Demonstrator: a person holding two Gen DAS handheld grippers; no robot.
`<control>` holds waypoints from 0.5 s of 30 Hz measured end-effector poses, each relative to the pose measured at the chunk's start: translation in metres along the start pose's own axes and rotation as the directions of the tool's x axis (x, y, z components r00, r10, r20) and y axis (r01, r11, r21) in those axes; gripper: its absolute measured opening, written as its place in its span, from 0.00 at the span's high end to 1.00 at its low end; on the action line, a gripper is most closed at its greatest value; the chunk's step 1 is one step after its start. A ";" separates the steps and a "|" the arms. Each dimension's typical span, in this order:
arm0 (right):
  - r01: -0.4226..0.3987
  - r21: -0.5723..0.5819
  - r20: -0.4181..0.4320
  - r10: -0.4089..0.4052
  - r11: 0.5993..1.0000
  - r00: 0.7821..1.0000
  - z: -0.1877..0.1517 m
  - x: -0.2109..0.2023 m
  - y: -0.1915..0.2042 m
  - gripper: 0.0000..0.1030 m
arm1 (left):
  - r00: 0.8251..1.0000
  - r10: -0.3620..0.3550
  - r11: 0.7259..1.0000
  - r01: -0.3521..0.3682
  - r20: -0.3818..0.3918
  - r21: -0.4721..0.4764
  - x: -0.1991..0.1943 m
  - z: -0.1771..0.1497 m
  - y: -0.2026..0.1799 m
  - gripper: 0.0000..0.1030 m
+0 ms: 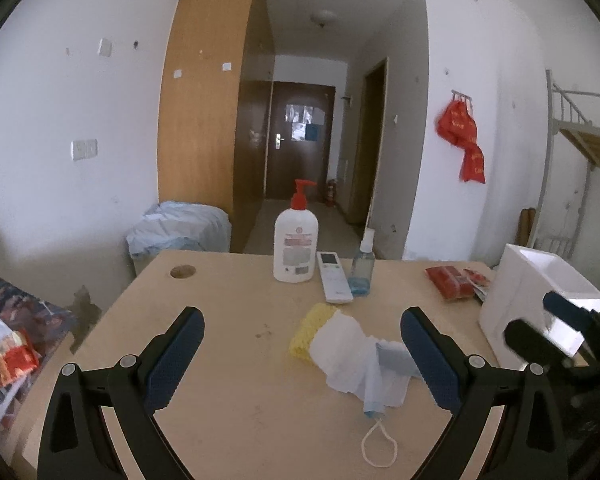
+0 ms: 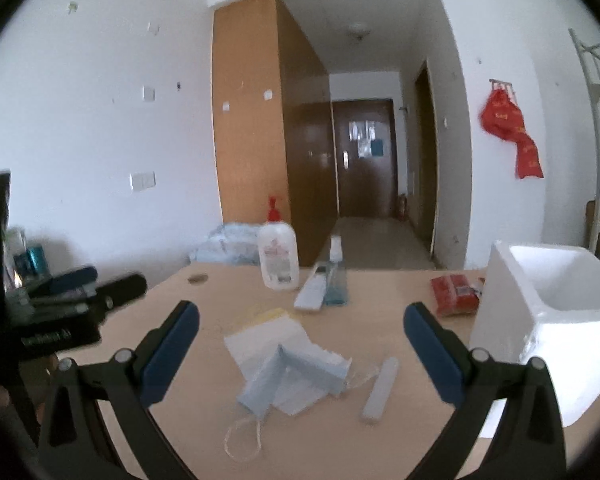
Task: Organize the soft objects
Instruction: 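Withdraw both tools from the box back over the remaining masks and paper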
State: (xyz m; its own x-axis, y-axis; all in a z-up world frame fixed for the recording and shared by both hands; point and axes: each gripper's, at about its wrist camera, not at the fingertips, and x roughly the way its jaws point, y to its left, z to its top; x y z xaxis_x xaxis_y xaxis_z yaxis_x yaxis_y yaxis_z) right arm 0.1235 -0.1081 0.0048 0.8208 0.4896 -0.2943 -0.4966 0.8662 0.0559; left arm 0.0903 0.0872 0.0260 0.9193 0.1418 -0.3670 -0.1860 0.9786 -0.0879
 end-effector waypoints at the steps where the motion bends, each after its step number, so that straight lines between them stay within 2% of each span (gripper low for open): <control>1: 0.009 -0.006 -0.017 -0.009 1.000 1.000 -0.002 0.003 0.000 0.00 | 1.000 -0.003 1.000 0.003 -0.001 0.000 0.001 -0.001 0.000 0.04; 7: 0.015 0.018 -0.090 -0.013 1.000 0.996 -0.011 0.017 -0.004 0.00 | 1.000 -0.006 1.000 0.007 -0.026 0.007 0.007 -0.012 0.001 0.04; 15: -0.005 0.060 -0.141 0.013 0.998 0.990 -0.025 0.023 -0.010 0.00 | 0.998 -0.022 0.999 0.024 -0.053 0.028 0.015 -0.024 -0.004 0.04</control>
State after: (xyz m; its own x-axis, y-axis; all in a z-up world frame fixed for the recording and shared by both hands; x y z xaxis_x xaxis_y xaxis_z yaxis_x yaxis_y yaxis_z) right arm 0.1407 -0.1081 -0.0260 0.7662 0.4818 -0.4252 -0.4827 0.8683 0.1142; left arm 0.0961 0.0820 -0.0014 0.9037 0.1120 -0.4132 -0.1545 0.9854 -0.0708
